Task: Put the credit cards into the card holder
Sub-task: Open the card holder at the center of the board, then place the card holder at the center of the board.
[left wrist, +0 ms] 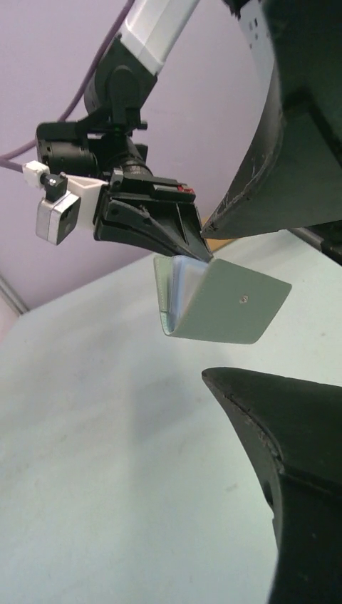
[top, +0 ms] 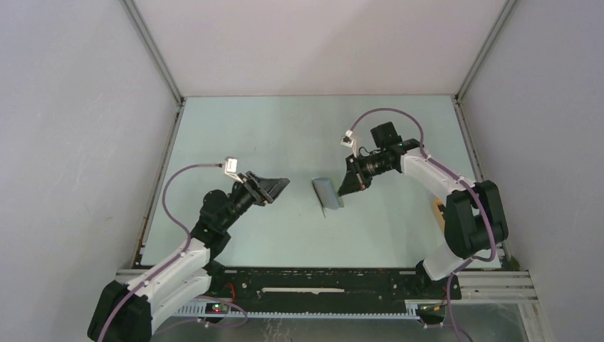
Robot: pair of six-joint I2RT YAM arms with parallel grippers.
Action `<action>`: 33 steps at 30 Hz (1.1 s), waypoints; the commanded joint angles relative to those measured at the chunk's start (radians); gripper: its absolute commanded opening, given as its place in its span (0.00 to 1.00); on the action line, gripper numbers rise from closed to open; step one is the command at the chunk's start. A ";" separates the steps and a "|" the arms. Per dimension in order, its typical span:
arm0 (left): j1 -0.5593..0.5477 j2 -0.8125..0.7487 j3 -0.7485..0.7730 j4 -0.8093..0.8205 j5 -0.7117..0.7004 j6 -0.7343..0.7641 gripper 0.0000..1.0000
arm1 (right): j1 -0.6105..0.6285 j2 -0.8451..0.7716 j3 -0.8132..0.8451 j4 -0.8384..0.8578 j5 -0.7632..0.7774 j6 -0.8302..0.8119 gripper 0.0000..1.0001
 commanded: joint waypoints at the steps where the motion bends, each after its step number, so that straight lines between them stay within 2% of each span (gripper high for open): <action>1: 0.003 -0.062 0.038 -0.214 -0.069 0.094 0.70 | 0.038 0.035 0.019 0.025 0.013 0.037 0.00; 11: -0.024 -0.001 0.089 -0.189 -0.003 0.045 0.64 | 0.045 0.142 0.029 0.035 0.026 0.092 0.00; 19: -0.103 0.233 0.148 -0.129 0.029 0.042 0.58 | -0.006 0.265 0.031 0.064 -0.062 0.142 0.00; 24: -0.119 0.363 0.192 -0.174 0.008 0.035 0.57 | -0.051 0.326 0.049 0.034 0.015 0.139 0.01; 28: -0.130 0.426 0.227 -0.190 0.005 0.039 0.57 | -0.050 0.329 0.053 0.005 0.198 0.103 0.07; 30: -0.135 0.447 0.246 -0.198 0.006 0.045 0.57 | -0.037 0.331 0.053 -0.003 0.296 0.089 0.16; 33: -0.142 0.485 0.273 -0.202 0.015 0.048 0.57 | -0.021 0.331 0.053 -0.006 0.351 0.068 0.30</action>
